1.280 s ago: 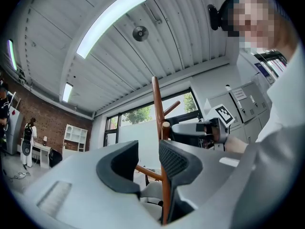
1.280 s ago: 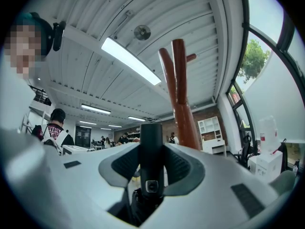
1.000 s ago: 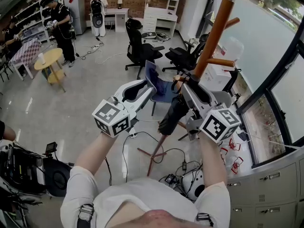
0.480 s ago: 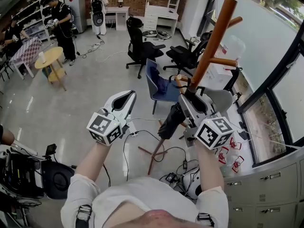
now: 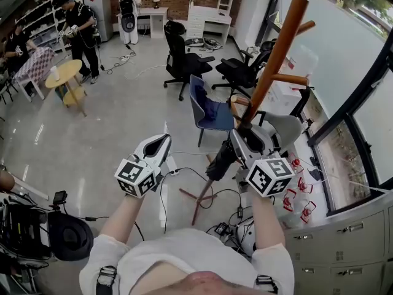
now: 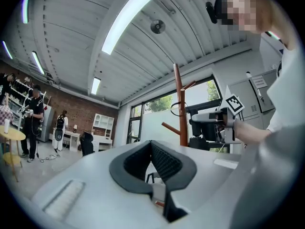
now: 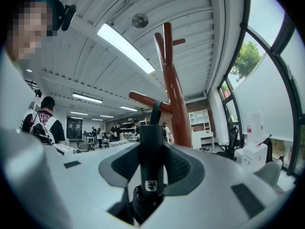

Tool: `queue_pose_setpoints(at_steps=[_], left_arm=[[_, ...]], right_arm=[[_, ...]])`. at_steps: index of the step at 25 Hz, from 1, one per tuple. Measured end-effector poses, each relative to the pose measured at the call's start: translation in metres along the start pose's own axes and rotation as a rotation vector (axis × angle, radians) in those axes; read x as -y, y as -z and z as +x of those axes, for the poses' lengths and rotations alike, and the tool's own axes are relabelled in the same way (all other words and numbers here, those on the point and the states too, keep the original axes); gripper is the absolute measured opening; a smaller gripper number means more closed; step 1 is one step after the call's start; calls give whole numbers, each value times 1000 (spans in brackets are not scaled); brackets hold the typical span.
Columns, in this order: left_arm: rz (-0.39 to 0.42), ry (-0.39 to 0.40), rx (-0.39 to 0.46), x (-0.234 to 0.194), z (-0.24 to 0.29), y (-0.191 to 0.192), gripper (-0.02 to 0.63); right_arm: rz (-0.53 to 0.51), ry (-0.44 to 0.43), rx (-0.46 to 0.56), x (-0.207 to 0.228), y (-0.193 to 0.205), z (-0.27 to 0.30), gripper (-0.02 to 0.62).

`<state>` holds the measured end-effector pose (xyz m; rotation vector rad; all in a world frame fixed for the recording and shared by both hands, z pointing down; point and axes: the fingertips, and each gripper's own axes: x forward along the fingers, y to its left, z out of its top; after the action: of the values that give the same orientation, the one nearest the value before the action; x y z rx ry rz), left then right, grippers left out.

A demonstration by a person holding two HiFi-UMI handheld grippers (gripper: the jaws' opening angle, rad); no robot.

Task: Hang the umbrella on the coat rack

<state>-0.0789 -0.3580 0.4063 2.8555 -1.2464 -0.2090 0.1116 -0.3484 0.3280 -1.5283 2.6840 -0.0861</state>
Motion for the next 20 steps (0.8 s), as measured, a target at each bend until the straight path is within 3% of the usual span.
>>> queue_pose_setpoints(at_steps=[9,20], left_arm=[[-1,-39,-15,0,-24,25,11],[54,-139,-33,-4,-46,56,11]], right_arm=[[7,64,-68,10,41,-1,155],[-95,150,-46,17,61,-2,155]])
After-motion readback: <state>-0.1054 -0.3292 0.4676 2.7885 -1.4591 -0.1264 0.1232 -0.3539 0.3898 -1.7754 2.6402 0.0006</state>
